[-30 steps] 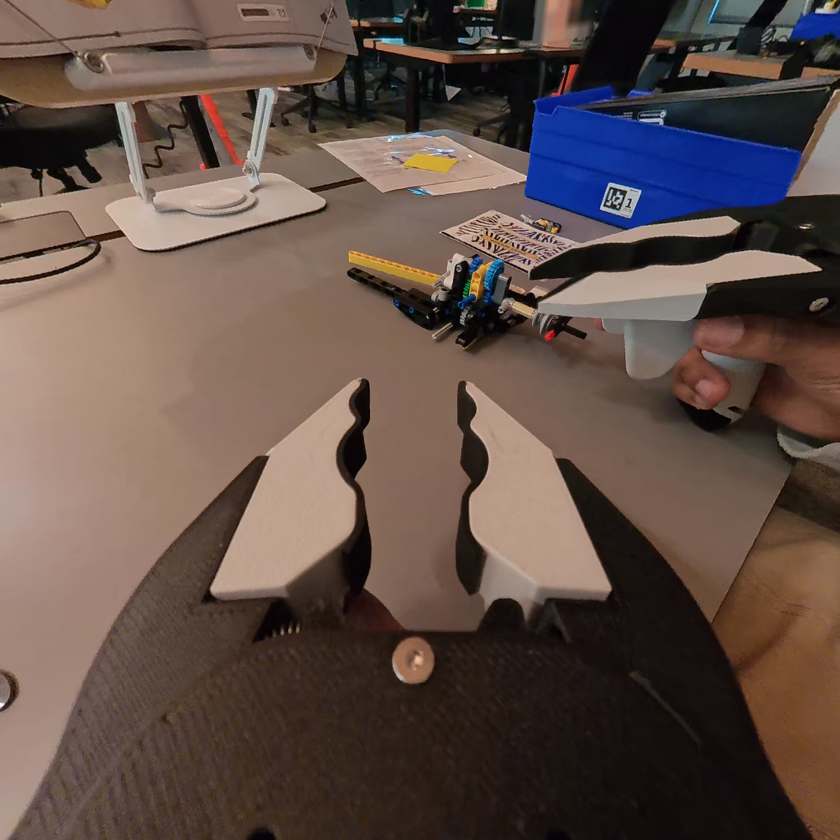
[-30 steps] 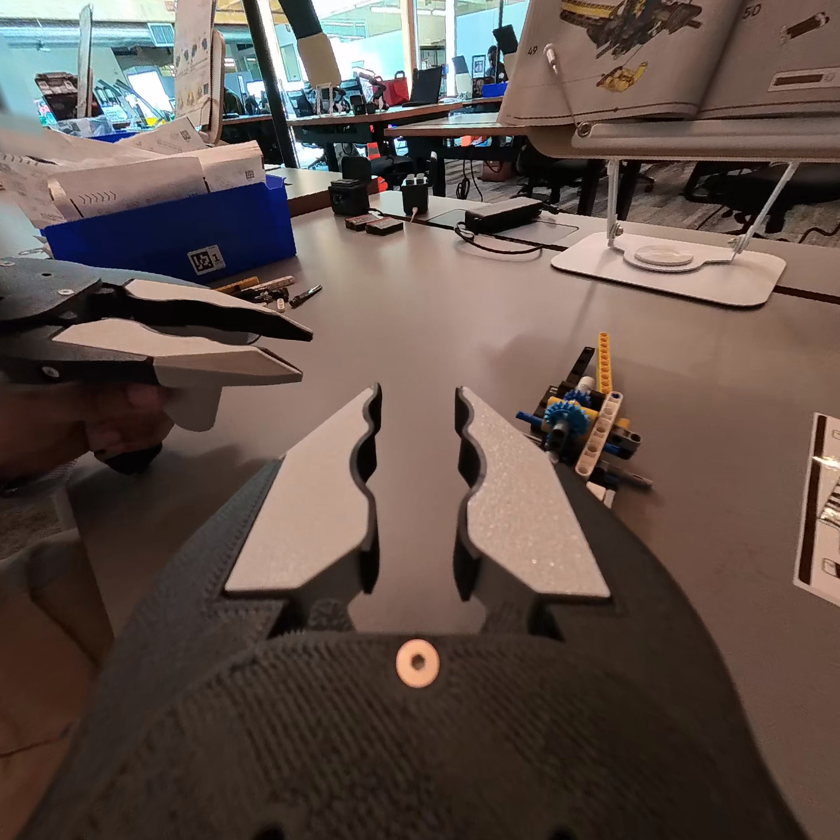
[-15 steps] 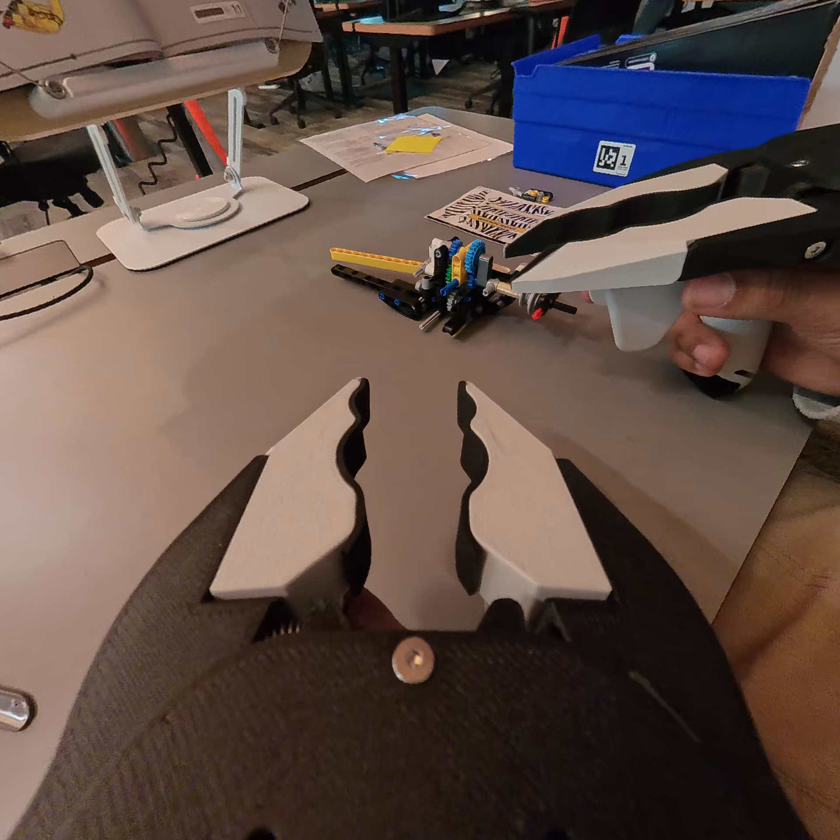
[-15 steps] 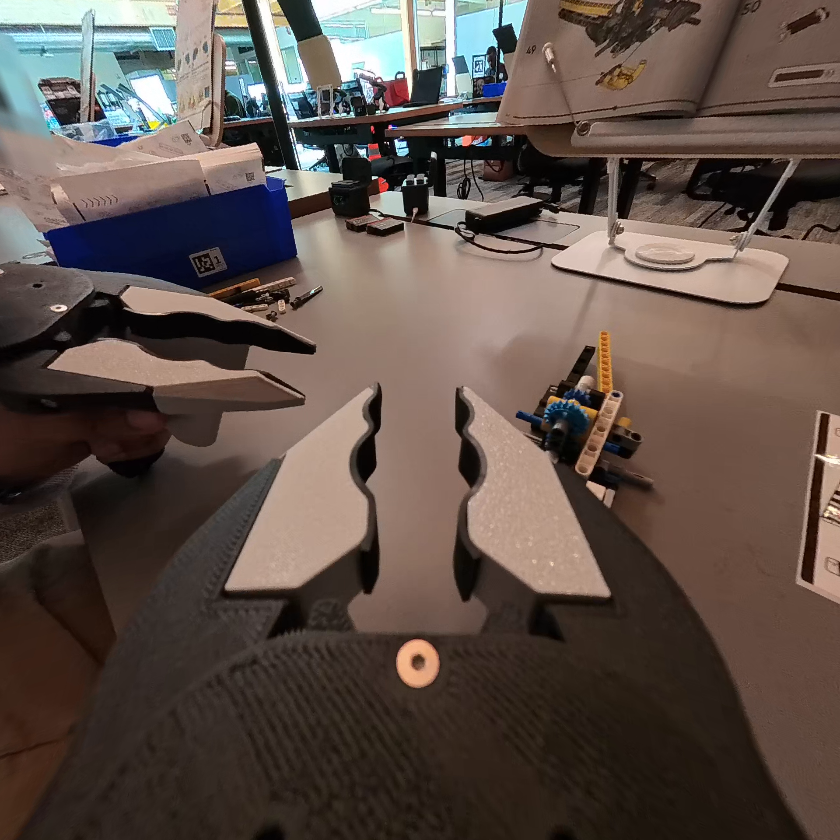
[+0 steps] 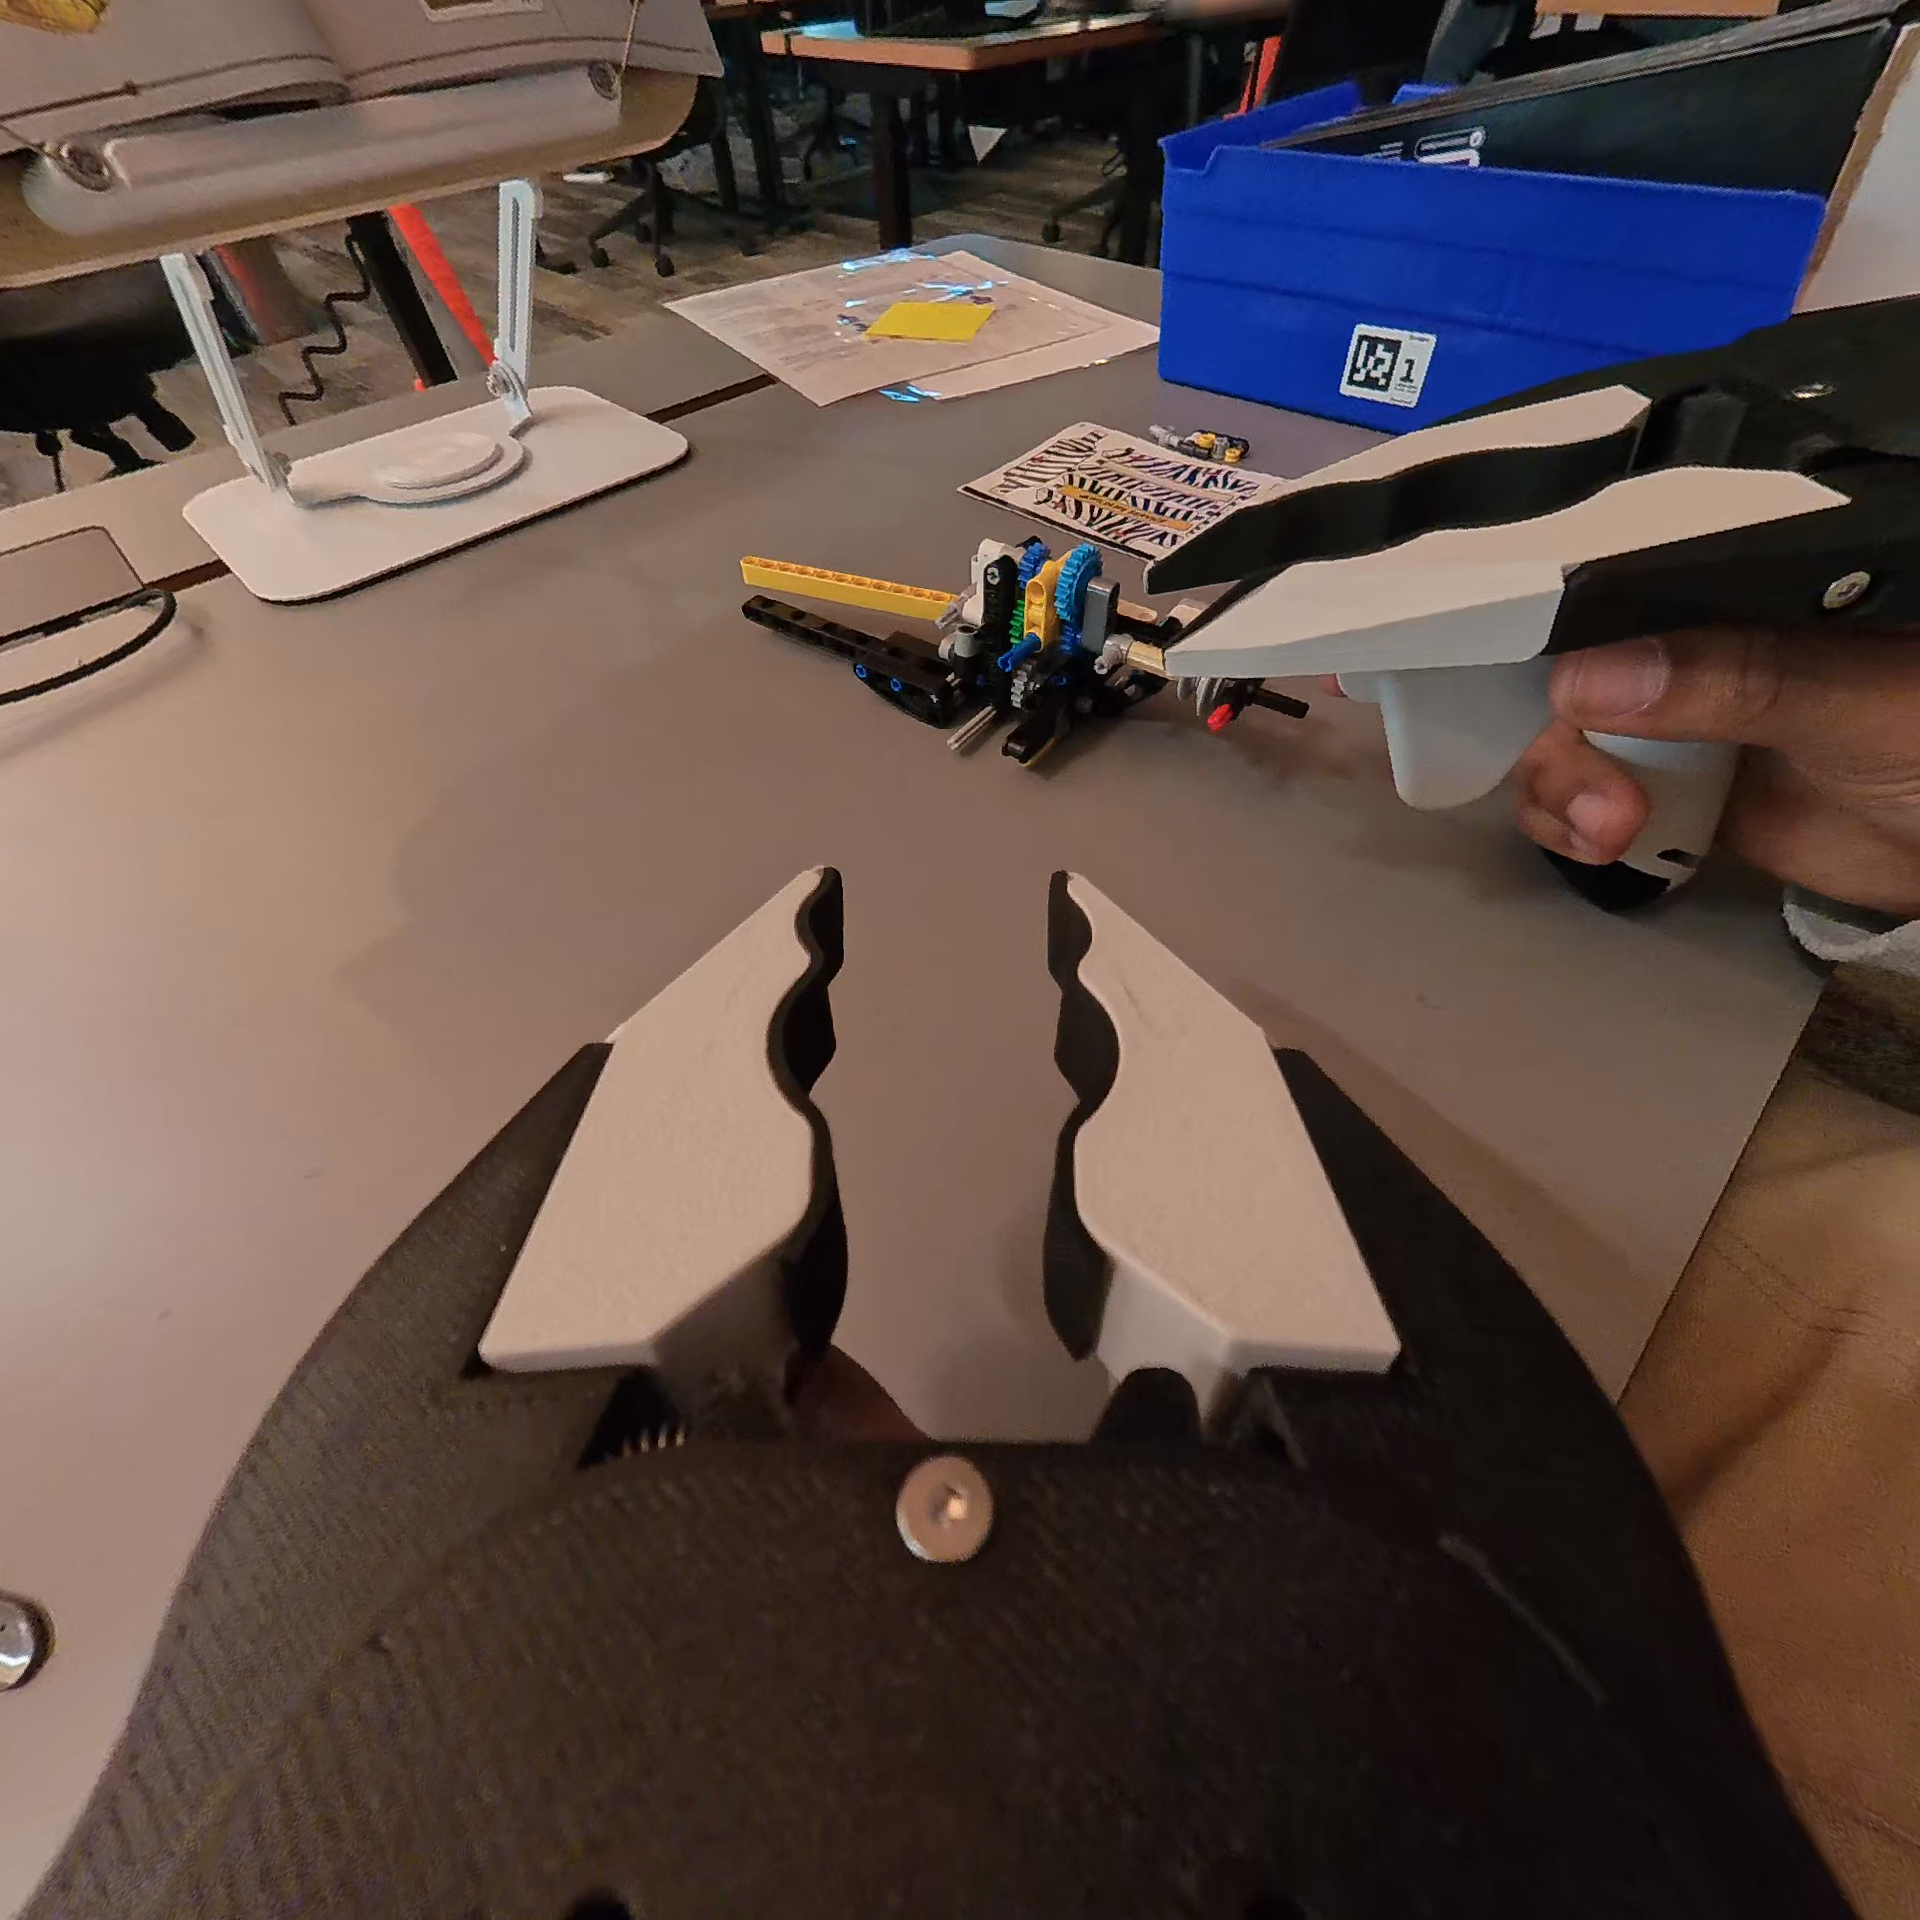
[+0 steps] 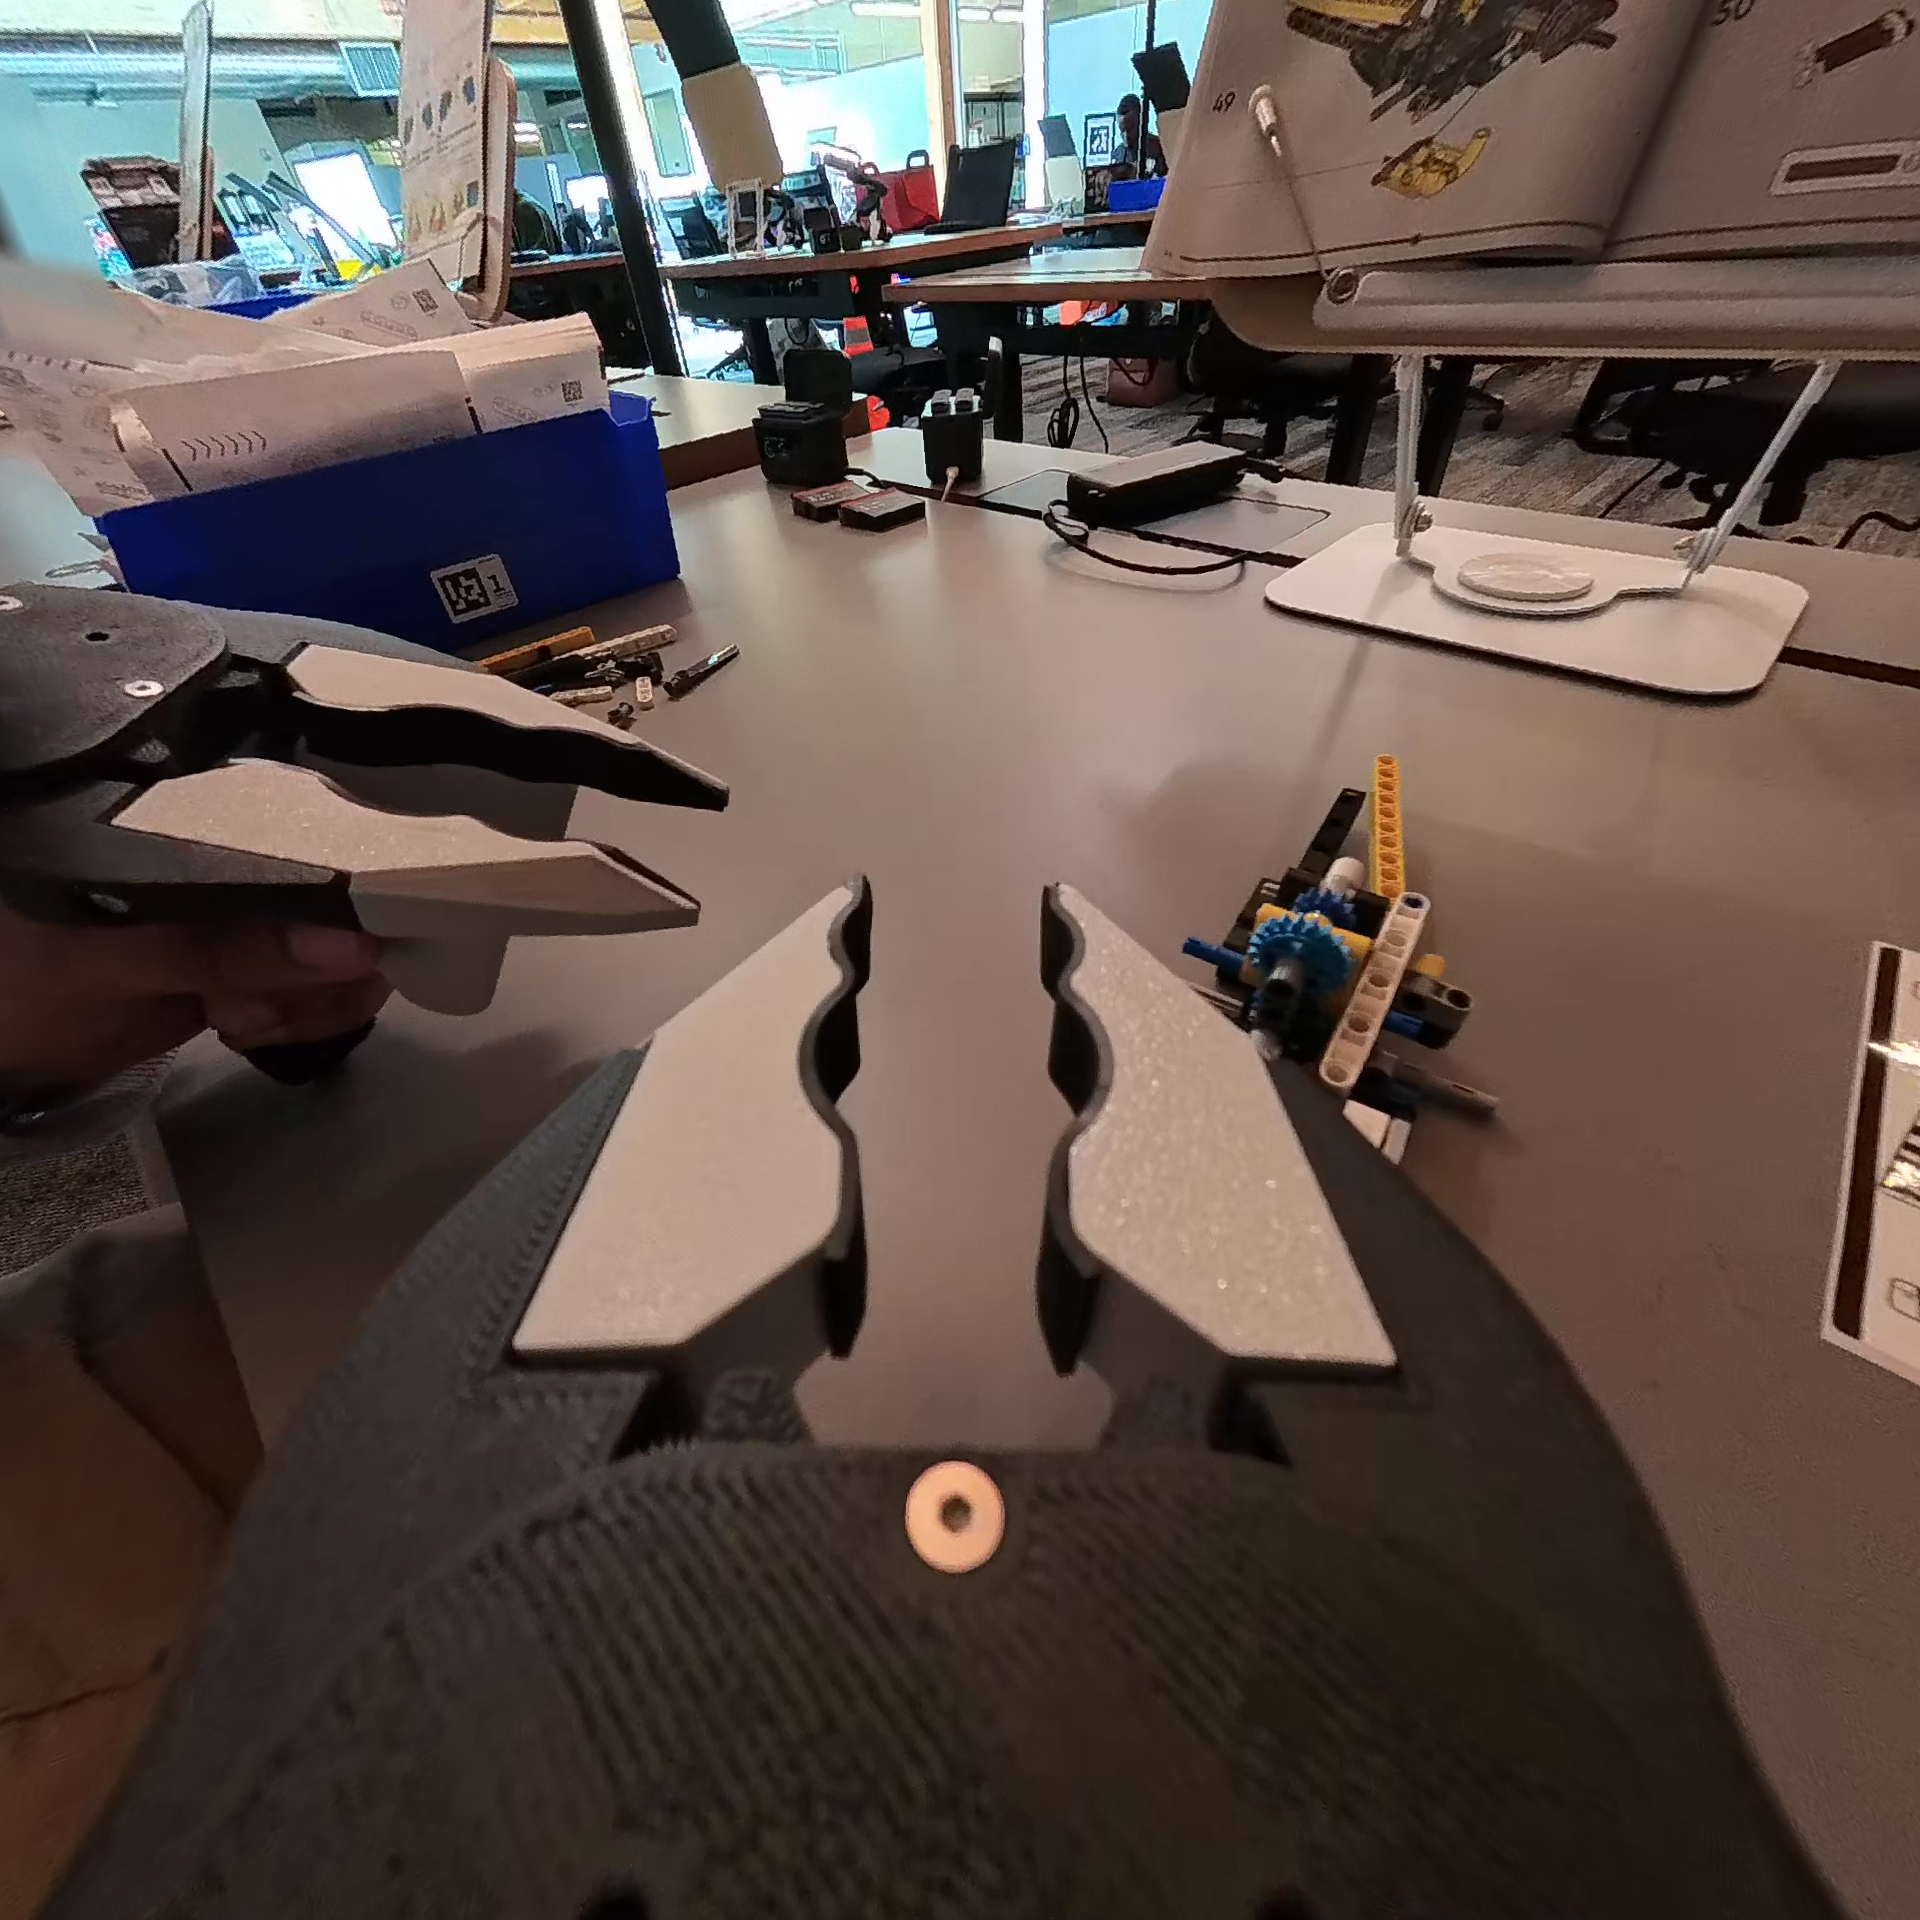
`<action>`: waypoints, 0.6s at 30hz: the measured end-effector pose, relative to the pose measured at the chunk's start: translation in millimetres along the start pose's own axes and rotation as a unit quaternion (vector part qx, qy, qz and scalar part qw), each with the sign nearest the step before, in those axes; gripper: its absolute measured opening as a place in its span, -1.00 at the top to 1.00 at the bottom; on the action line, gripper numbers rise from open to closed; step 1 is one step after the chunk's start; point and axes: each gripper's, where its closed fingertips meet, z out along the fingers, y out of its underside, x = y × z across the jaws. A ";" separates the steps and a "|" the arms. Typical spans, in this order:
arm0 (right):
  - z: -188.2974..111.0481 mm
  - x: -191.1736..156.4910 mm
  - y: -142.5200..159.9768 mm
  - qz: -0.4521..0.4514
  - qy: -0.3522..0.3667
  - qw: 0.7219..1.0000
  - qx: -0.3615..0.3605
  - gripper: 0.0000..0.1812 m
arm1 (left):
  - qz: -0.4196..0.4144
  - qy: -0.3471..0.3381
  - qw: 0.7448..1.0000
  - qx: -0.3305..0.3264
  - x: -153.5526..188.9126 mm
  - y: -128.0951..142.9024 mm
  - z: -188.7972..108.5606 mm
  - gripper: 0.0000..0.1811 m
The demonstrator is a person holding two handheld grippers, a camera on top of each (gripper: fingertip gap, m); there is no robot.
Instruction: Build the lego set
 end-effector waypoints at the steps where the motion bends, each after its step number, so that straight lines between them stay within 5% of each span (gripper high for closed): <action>1: 0.0 0.0 0.0 0.000 0.000 1.000 0.000 0.65 | 0.001 0.000 1.000 -0.001 0.2 0.2 0.2 0.58; 18: 0.3 -1.2 0.6 -0.004 -0.001 1.000 -0.002 0.65 | 0.000 0.002 1.000 -0.004 0.2 1.0 1.0 0.57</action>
